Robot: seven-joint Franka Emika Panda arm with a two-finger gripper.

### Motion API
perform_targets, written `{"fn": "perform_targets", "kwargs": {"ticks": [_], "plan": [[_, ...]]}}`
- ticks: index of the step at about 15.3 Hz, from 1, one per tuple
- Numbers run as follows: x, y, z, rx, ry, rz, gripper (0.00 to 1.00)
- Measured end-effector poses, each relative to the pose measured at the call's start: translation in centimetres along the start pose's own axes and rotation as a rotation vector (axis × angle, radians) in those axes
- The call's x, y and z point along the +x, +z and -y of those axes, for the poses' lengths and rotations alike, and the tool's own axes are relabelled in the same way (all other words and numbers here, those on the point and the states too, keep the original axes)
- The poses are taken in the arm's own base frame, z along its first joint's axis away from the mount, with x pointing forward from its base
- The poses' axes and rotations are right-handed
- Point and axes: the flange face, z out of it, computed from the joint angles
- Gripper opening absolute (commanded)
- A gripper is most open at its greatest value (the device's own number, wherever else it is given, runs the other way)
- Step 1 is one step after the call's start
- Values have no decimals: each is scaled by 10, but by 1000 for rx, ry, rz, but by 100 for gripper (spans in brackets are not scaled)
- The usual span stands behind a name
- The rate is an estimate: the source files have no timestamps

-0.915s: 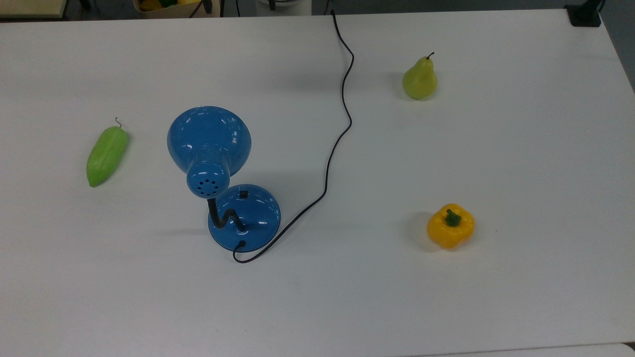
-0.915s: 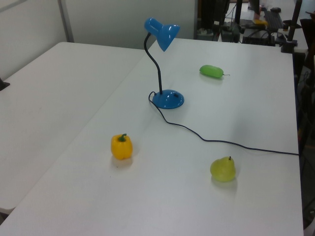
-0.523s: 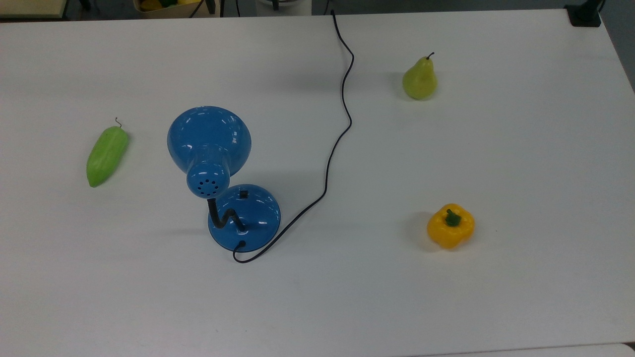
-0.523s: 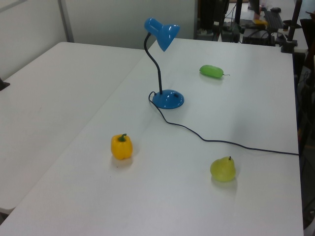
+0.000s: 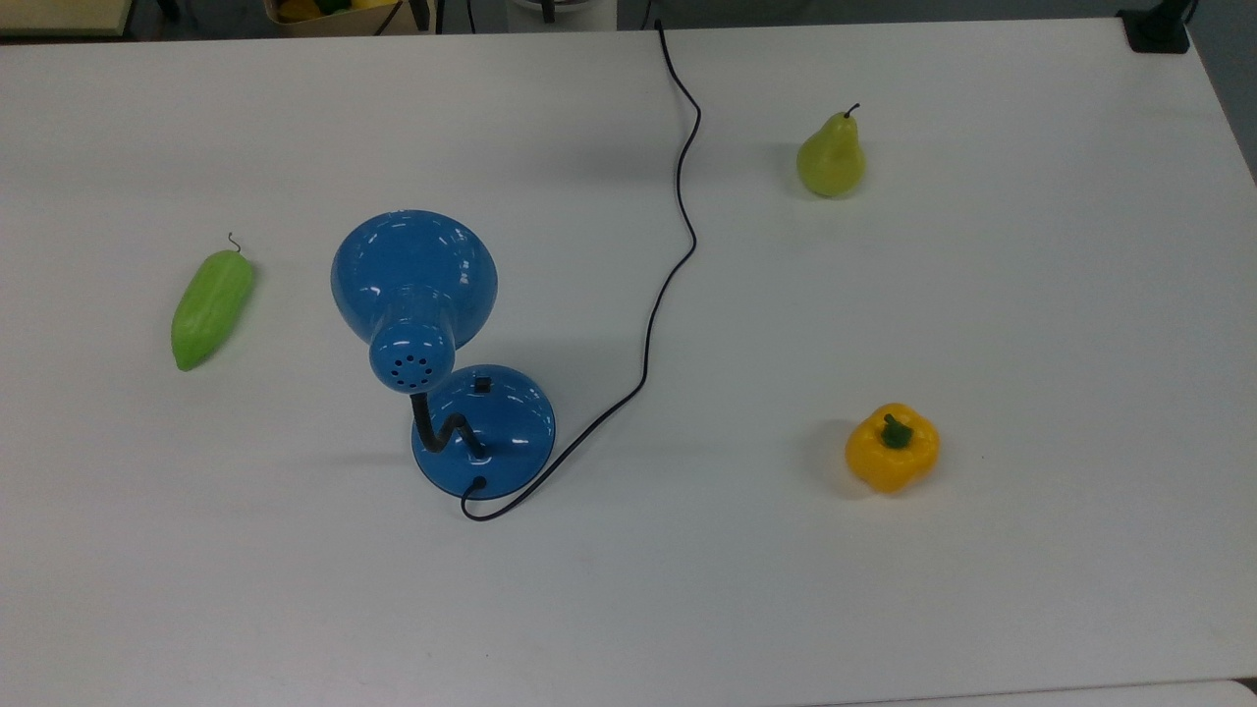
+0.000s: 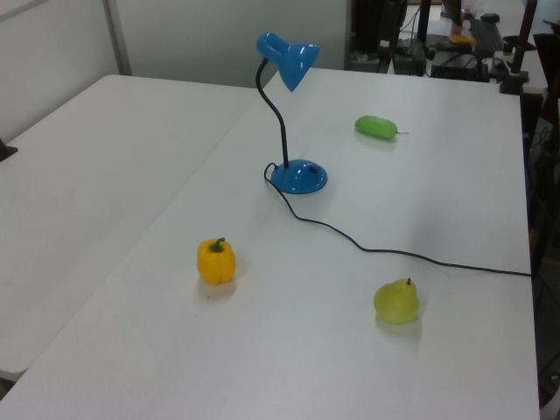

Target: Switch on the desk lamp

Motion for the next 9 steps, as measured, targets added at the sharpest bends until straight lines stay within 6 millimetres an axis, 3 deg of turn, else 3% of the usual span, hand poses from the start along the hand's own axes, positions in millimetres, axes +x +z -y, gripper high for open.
{"fn": "perform_targets", "kwargs": {"ticks": [2,4,9], "plan": [[0,1,0,0,-4,2,100],[0,3,0,0,-6,6,93],[0,3,0,0,-7,7,49]]}}
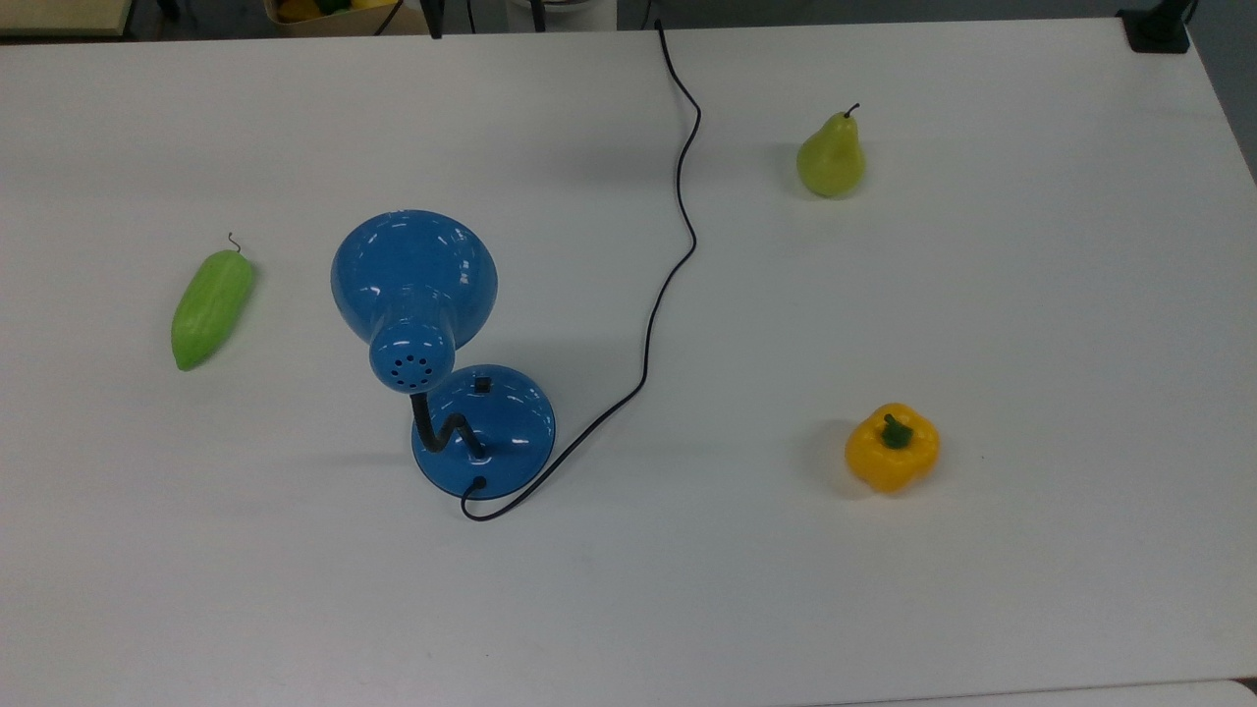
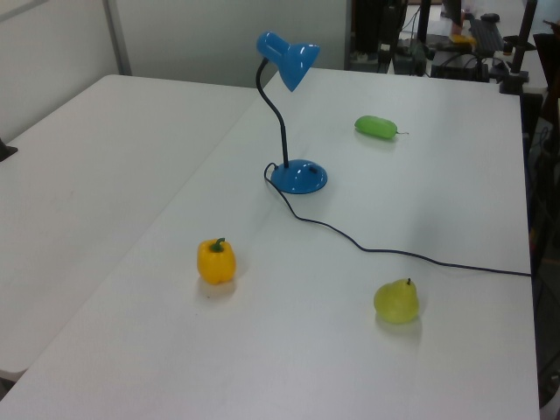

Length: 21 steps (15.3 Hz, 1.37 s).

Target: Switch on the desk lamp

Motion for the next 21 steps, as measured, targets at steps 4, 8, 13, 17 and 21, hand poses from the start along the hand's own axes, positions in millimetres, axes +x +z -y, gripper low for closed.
{"fn": "perform_targets", "kwargs": {"ticks": [4,8,13,17,21], "plan": [[0,0,0,0,-1,0,34],[0,0,0,0,-1,0,12],[0,0,0,1,-1,0,0],[0,0,1,5,-1,0,0],[0,0,1,9,0,-1,0]]}}
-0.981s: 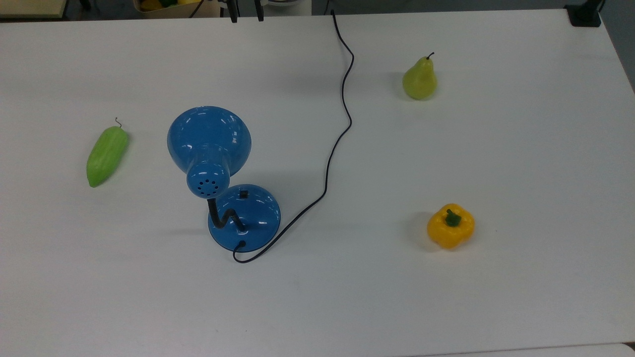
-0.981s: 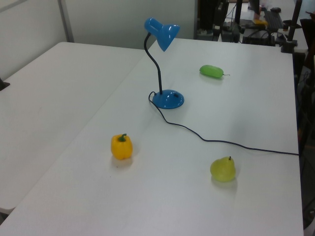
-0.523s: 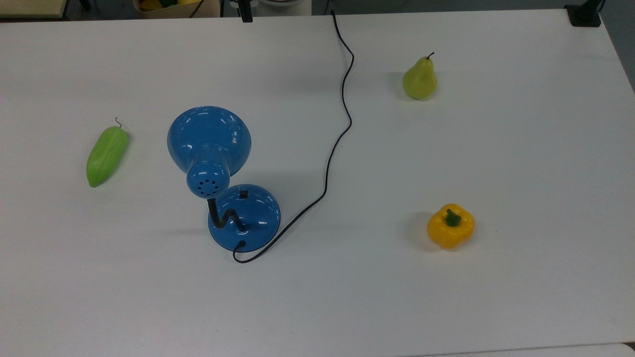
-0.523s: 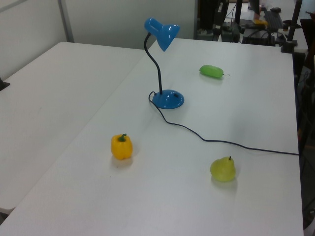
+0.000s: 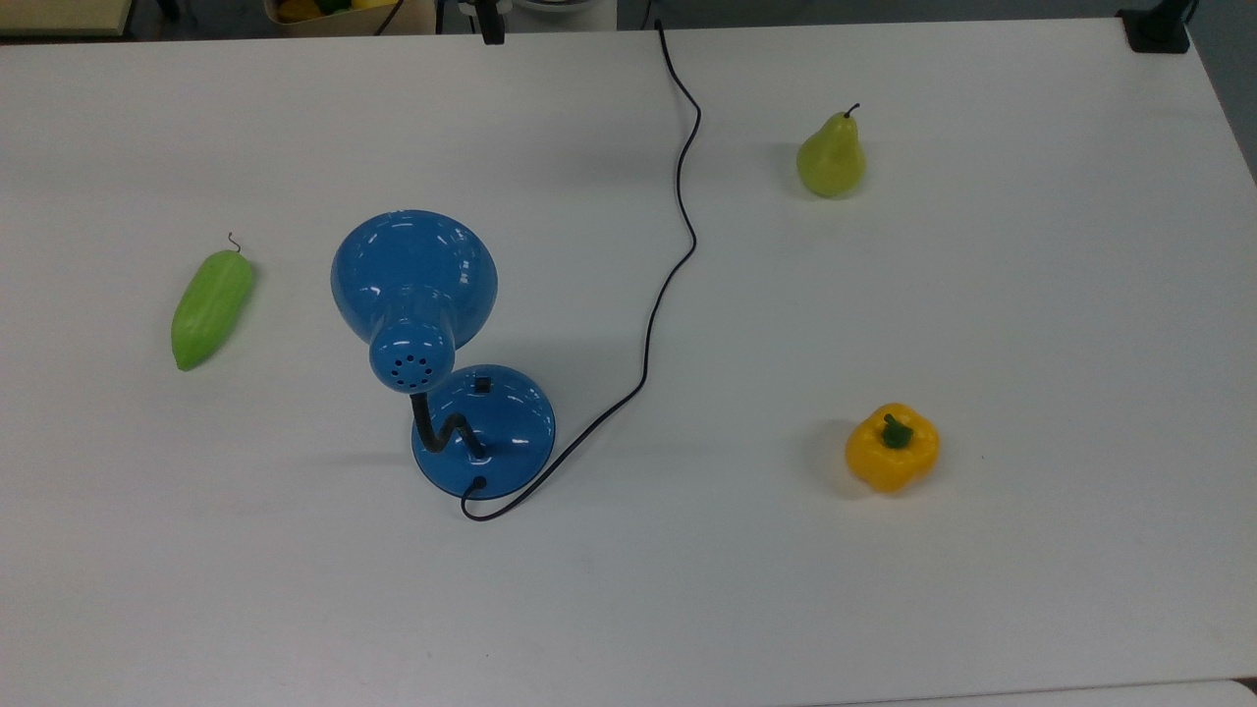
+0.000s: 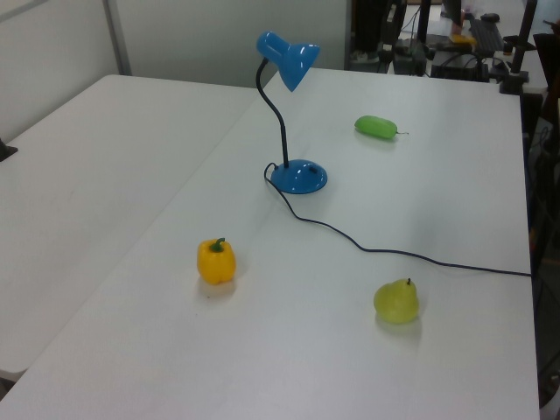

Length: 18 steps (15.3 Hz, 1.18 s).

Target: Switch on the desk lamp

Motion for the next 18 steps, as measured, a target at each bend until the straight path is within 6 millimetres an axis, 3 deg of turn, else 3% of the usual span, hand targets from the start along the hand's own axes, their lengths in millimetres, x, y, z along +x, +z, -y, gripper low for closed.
{"fn": "perform_targets", "kwargs": {"ticks": [8,12,18], "plan": [[0,3,-1,0,2,6,0],[2,27,-9,0,16,23,0],[6,84,-22,-5,38,12,0]]}}
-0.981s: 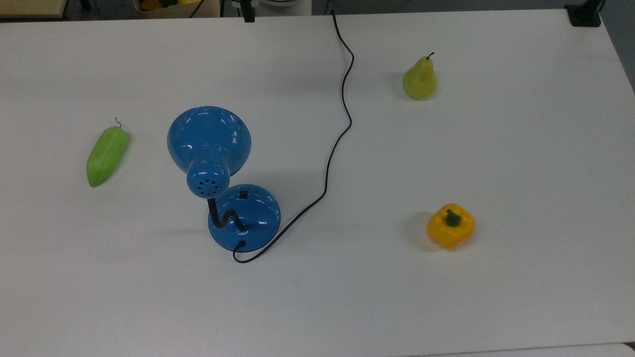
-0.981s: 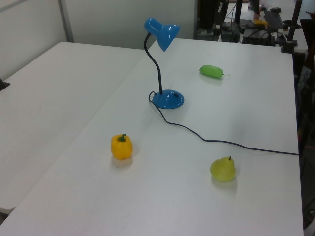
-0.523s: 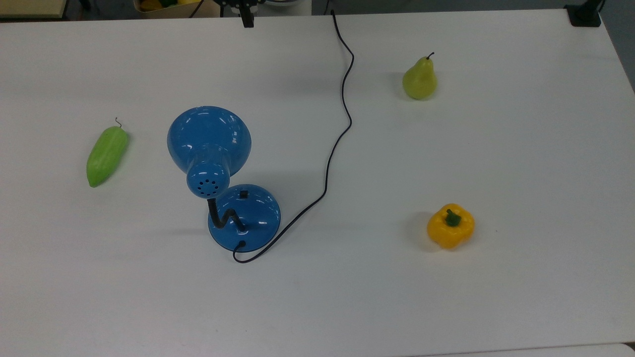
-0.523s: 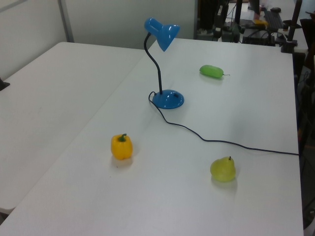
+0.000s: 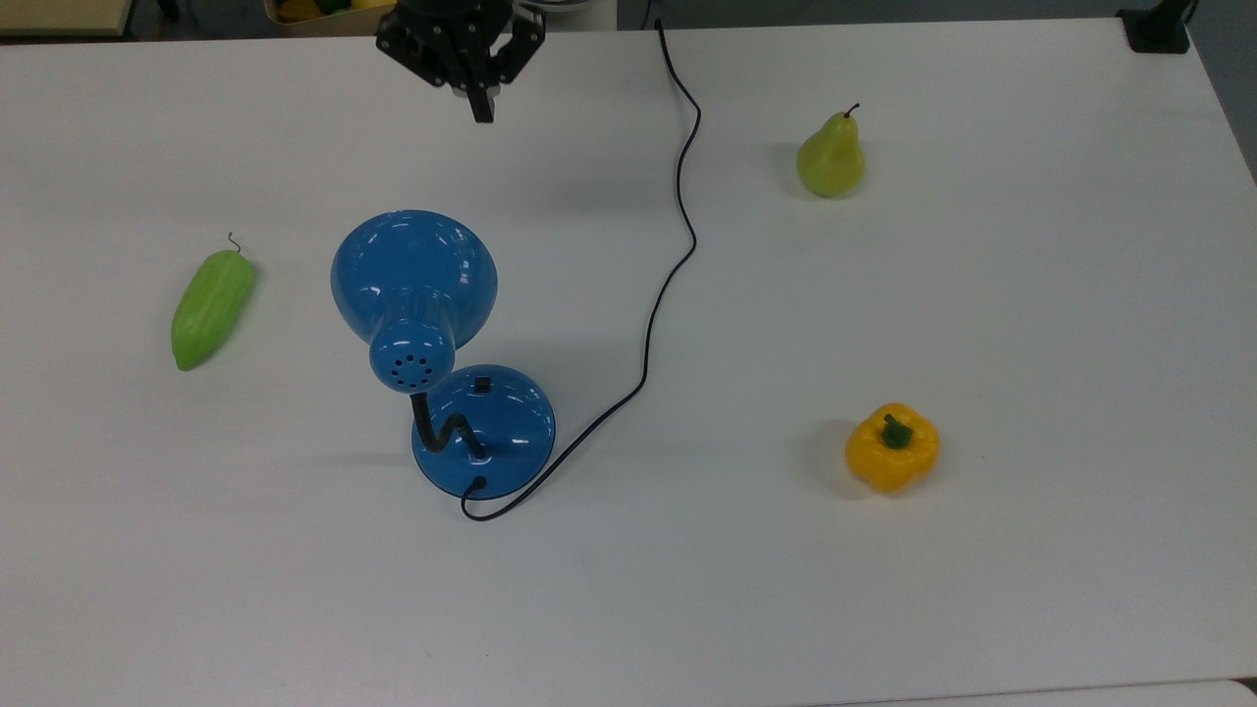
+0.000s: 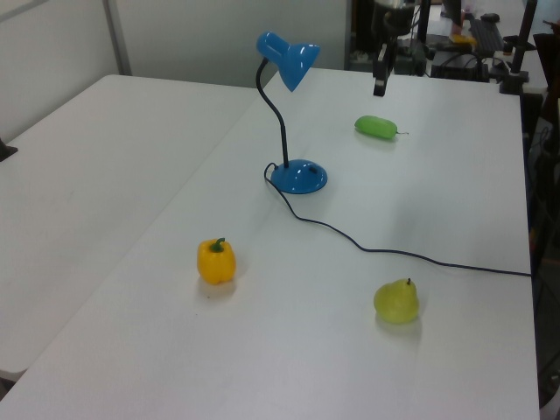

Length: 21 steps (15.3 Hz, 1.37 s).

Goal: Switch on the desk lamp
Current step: 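Move the gripper down toward the blue lamp's round base, then lower the gripper onto the switch on the lamp base and press it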

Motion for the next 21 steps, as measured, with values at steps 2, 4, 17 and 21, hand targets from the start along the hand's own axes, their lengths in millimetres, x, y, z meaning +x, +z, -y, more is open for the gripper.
{"fn": "perform_targets", "kwargs": {"ticks": [2,4,17,21], "plan": [[2,22,-2,-3,3,-5,0],[6,40,-5,-12,3,-18,0],[40,114,-16,-43,4,-180,0],[48,134,-20,-51,8,-255,0]]}}
